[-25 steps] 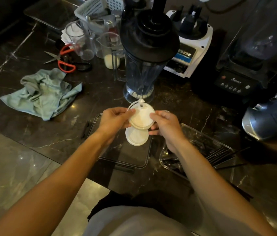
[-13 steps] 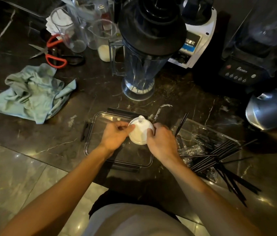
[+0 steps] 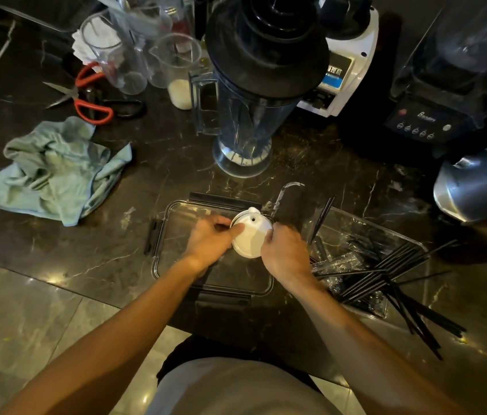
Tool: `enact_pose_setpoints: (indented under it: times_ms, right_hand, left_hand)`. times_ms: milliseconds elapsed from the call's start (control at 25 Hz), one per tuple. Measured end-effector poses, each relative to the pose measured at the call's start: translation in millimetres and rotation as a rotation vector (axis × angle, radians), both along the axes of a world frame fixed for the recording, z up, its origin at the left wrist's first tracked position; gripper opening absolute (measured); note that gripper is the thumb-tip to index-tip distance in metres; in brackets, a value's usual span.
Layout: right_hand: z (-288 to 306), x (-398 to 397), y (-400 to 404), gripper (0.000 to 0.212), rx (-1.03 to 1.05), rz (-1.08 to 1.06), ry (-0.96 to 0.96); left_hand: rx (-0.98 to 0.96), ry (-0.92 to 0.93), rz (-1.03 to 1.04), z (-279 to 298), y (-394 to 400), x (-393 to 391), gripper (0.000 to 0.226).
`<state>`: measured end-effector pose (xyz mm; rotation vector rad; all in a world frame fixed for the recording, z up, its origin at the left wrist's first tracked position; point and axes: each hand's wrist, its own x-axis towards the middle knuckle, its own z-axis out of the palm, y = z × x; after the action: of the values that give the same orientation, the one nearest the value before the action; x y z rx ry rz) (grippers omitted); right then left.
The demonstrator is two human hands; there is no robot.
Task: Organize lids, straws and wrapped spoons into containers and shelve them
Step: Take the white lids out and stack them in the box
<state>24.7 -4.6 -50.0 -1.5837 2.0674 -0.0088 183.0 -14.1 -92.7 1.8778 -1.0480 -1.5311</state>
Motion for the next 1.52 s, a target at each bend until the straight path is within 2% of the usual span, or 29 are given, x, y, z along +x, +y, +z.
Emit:
enact_pose_setpoints:
  times_ms: [240, 440, 640, 760, 880, 960, 1080, 1280, 1400, 1520]
  right_hand:
    - [4, -1, -7, 0.025, 0.014, 0.025, 0.036]
    - [29, -12, -8, 0.028, -0.094, 0.077, 0.033]
    - [62, -75, 5, 0.024, -0.206, -0.049, -0.090]
    - [73, -98, 18, 0.019, -0.172, -0.056, -0.249]
    - [72, -79, 20, 0.018, -0.107, 0.015, -0.391]
    - [62, -57, 15, 0.022, -0.115, 0.113, -0.340]
    - [45, -29, 6, 0.028, -0.110, 0.205, -0.149]
    - [30, -14, -1, 0.031, 0.004, 0.180, 0.001]
    - [18, -7, -3, 0.025, 0.065, 0.139, 0.026]
    - [10, -2, -5, 0.026, 0.106, 0.082, 0.043]
  left_hand:
    - [-0.022, -0.034, -0.013, 3, -2, 0, 0.035]
    - [-0.099, -0.151, -0.050, 13, -2, 0, 0.051]
    - [-0.330, -0.235, -0.078, 43, -18, -32, 0.051]
    - [-0.242, -0.218, -0.095, 45, -22, -34, 0.051]
    - [-0.140, -0.250, -0.065, 34, -6, -21, 0.046]
    - [-0.114, -0.267, -0.061, 28, 5, -17, 0.033]
    - [-0.108, -0.226, -0.025, 21, 15, -16, 0.022]
    - [-0.082, -0.126, -0.022, 10, 17, -11, 0.032]
    - [-0.103, -0.103, -0.035, 5, 18, -6, 0.040]
    - [-0.138, -0.103, -0.046, 8, 20, -7, 0.038]
